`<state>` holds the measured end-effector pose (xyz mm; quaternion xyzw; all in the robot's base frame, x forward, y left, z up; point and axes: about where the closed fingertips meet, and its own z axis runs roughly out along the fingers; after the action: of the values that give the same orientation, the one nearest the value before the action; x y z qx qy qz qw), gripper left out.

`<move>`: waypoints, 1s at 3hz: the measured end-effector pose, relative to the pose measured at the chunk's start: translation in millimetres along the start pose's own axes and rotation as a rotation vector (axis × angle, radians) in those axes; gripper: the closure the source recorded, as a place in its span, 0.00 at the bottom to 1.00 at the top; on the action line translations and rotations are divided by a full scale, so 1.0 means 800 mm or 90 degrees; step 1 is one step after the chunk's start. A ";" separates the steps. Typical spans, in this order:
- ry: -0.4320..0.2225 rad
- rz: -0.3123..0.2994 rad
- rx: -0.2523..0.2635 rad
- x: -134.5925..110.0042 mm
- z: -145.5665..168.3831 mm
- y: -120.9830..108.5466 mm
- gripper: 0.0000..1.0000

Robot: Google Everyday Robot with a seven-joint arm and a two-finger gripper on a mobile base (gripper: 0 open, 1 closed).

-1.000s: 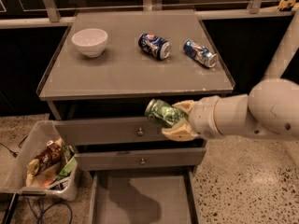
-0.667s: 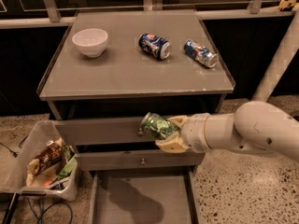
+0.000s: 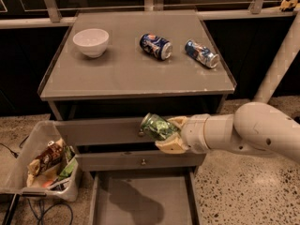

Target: Place green can into bottom drawer

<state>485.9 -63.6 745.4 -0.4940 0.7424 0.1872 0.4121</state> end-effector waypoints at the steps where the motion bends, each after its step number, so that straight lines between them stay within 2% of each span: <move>1: 0.018 0.012 -0.042 0.023 0.042 0.027 1.00; 2: 0.031 0.053 -0.080 0.070 0.092 0.058 1.00; 3: 0.024 0.076 -0.086 0.123 0.136 0.079 1.00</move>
Offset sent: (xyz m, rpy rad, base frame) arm -0.0305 0.0558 -0.1845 0.0570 0.2828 0.0268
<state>459.3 -18.2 594.7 -0.4787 0.7640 0.2517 0.3518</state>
